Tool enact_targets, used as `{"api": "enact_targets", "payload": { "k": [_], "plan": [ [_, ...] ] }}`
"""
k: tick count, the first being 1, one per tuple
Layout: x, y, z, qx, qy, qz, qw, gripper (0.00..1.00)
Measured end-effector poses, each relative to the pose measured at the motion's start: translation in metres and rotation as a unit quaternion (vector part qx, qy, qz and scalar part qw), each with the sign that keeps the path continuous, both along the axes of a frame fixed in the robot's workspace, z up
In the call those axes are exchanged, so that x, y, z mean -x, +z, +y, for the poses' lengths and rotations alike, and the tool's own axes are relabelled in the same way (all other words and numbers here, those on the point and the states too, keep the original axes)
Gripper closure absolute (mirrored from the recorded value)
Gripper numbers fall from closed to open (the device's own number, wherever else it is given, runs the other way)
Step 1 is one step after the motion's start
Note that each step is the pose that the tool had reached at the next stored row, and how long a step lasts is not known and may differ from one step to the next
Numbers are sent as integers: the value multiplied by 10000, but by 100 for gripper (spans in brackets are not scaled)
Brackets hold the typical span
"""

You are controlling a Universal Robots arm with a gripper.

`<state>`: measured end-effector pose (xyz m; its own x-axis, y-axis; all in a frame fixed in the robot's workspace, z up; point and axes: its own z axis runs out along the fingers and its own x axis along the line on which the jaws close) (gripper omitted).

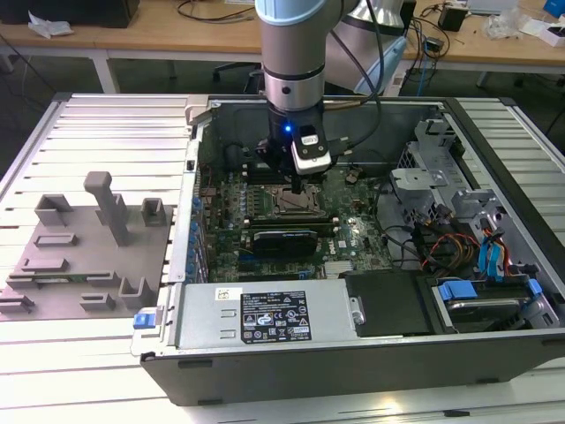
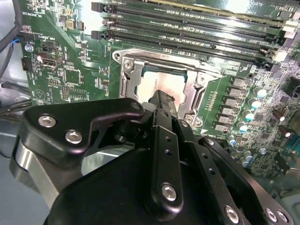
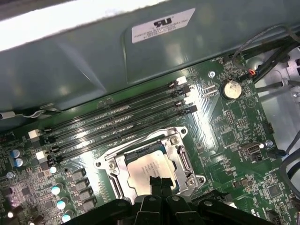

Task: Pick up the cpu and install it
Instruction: 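Install the second cpu locking lever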

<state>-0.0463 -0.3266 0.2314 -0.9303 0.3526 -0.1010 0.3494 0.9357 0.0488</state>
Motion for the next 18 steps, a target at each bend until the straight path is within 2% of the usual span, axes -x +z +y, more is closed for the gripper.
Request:
{"api": "enact_targets", "payload": {
  "k": [3,4,9,14,18],
  "plan": [
    [0,0,-42,0,1,0,10000,89],
    [0,0,-75,0,0,0,10000,89],
    [0,0,-131,0,0,0,10000,89],
    [0,6,-134,2,0,1,10000,89],
    [0,72,-134,1,1,0,10000,89]
  ]
}}
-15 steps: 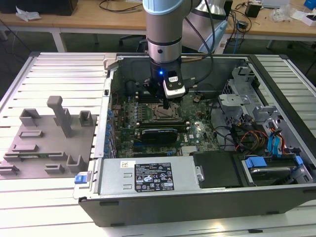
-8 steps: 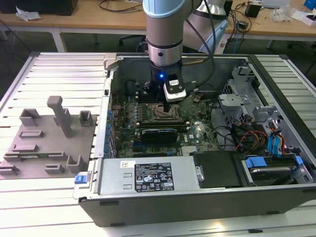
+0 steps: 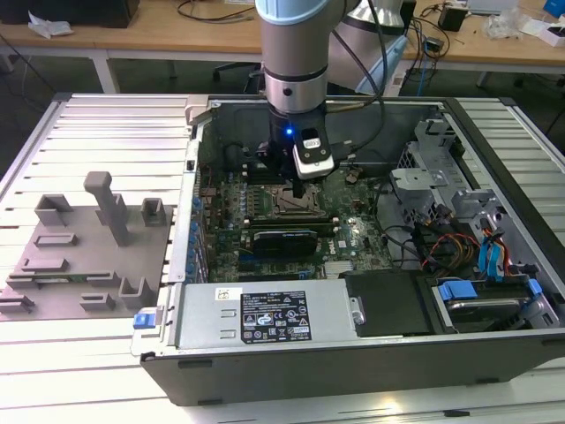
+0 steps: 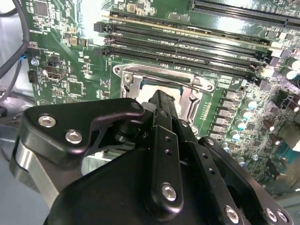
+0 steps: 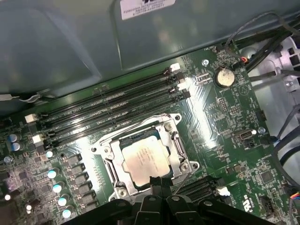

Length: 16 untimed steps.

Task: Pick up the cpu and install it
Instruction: 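Install the second cpu locking lever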

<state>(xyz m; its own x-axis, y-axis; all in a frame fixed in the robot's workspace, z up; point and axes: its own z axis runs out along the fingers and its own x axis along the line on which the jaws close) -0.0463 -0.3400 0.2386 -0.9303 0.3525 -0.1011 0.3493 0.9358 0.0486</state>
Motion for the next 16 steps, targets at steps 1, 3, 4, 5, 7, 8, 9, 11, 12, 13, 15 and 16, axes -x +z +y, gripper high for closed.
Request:
{"api": "enact_targets", "payload": {
  "k": [1,3,4,5,7,8,9,11,12,13,15,16],
  "plan": [
    [0,4,0,-1,0,-1,10000,89],
    [0,5,-14,0,2,0,10000,89],
    [0,5,-28,0,4,0,10000,89],
    [0,5,-58,0,7,0,10000,89],
    [0,5,-134,0,18,0,10000,89],
    [0,5,-165,0,26,0,10000,89],
    [0,5,-188,0,50,-1,10000,89],
    [0,4,-201,1,115,0,9999,89],
    [0,3,-204,2,183,0,9998,89],
    [0,1,-205,3,230,0,9997,89],
    [0,-2,-207,9,400,0,9992,89],
    [0,-4,-207,11,470,0,9989,89]
  ]
}}
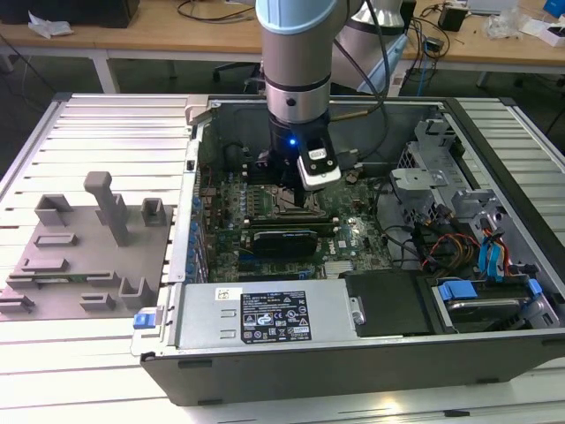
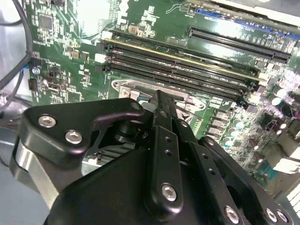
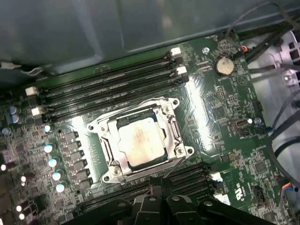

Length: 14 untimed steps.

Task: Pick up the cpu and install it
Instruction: 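Install the second cpu locking lever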

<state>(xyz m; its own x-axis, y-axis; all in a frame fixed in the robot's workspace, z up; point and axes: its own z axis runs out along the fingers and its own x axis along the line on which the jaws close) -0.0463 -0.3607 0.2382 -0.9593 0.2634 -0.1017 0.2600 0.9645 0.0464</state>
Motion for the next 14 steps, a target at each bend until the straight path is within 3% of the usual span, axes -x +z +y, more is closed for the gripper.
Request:
{"api": "enact_targets", "payload": {
  "k": [5,11,14],
  "plan": [
    [10,-9,-5,15,397,3,9992,89],
    [63,-15,-63,14,488,3,9988,89],
    [117,-57,-81,15,553,3,9985,89]
  ]
}}
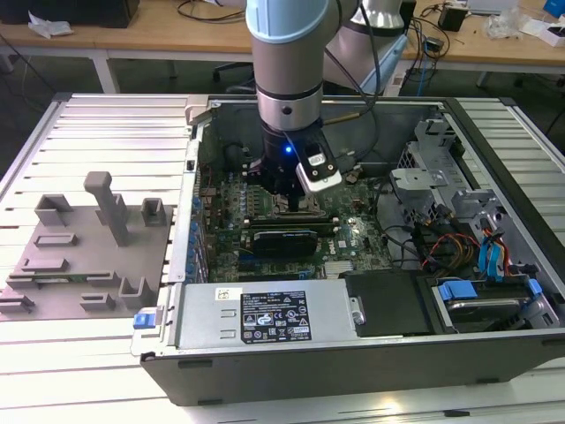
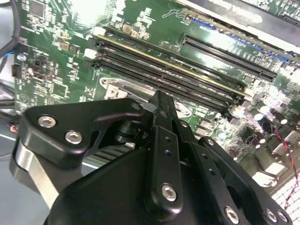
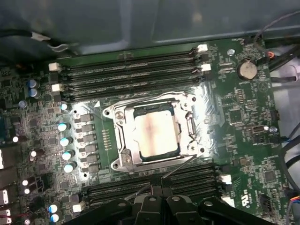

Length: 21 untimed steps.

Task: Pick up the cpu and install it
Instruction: 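Install the second cpu locking lever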

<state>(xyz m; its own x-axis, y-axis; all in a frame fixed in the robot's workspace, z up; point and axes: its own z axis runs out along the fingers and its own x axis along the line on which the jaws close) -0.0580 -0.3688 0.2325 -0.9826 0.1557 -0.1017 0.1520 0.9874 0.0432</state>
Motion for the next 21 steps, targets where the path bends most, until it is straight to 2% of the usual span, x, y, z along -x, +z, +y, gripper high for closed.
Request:
{"api": "enact_targets", "payload": {
  "k": [4,6,7,10,12,14,19,21],
  "plan": [
    [3,-14,-1,0,17,4,10000,89],
    [3,-24,-2,-5,46,140,9999,89],
    [3,-23,-2,-4,49,163,9999,89],
    [3,-24,-2,-5,51,164,9999,89],
    [3,-36,-2,0,402,164,9991,89],
    [12,-66,-2,2,552,164,9983,89],
    [22,-87,-2,3,568,165,9982,89],
    [76,-101,-2,-6,569,161,9982,89]
  ]
}}
